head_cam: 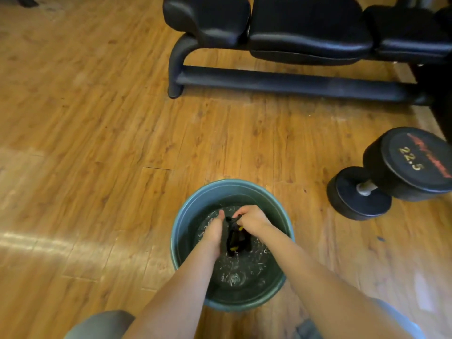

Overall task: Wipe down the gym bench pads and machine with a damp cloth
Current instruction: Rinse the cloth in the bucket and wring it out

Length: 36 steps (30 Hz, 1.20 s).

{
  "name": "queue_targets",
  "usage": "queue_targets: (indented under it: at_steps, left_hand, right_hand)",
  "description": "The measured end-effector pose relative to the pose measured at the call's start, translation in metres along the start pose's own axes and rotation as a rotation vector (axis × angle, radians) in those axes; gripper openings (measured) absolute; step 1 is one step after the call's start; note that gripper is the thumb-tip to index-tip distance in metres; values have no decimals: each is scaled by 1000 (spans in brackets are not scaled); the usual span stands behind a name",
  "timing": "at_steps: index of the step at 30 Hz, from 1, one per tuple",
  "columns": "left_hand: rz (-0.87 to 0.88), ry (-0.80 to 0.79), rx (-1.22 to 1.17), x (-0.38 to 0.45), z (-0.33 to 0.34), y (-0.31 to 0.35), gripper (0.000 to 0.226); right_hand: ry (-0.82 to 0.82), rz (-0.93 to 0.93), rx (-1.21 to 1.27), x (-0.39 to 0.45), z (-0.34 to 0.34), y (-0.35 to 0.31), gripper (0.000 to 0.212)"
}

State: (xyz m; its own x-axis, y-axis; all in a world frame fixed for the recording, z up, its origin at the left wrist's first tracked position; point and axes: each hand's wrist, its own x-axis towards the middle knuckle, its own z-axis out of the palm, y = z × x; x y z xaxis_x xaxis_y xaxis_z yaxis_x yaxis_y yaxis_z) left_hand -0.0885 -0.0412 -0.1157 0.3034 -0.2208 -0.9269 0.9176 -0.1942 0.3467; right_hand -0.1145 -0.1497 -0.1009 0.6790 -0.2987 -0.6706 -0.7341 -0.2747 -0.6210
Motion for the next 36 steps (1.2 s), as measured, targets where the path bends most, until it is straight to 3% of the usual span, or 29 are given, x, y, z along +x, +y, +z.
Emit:
queue_targets:
  at_steps: [2,5,6,8,10,13,16,18,20,21,23,25,27,29,32,36]
  left_hand:
    - [18,-61,-79,-2,3,4,55]
    - [109,-56,-202,-3,11,9,38]
    - [135,-35,-236,-2,14,9,34]
    - [194,18,-239,6,14,5,31]
    - [222,98,-168,9,12,0,32]
    - [213,152,62,8,2,-6,39]
    - [214,145,351,3,-6,-11,39]
    - [168,135,395,3,-9,-13,37]
    - [97,115,325,0,-9,-14,34]
    - [68,116,287,-2,-8,-14,35]
    - [12,120,215,-2,-8,-12,43]
    - [-19,104,136,-4,-9,-9,46]
    - [12,67,-36,-8,-9,-3,38]
    - [53,21,-230,-13,-5,6,31]
    - [114,19,-251,-18,2,12,29]
    - [146,36,-189,-19,9,2,29]
  right_hand:
    - [-65,-47,171,-11,-4,-10,25]
    - [25,-50,432,-13,5,-14,23]
    - [65,-61,398,-12,10,-13,20]
    - [61,-66,201,-9,21,-7,44]
    - [7,35,194,-8,29,-1,54]
    - [-127,237,495,-4,33,10,39]
    - [11,239,275,9,35,19,35]
    - [21,236,117,9,36,20,46]
    - [-79,250,43,5,37,19,63]
    - [-116,251,-1,1,38,17,61]
    - [-127,225,-31,0,38,14,38]
    - [-106,181,151,-1,37,2,18]
    - [-63,132,353,-3,33,-12,11]
    - [3,-8,251,-6,33,-19,21]
    - [86,-221,-62,-7,37,-11,54]
    - [50,-198,50,0,37,3,47]
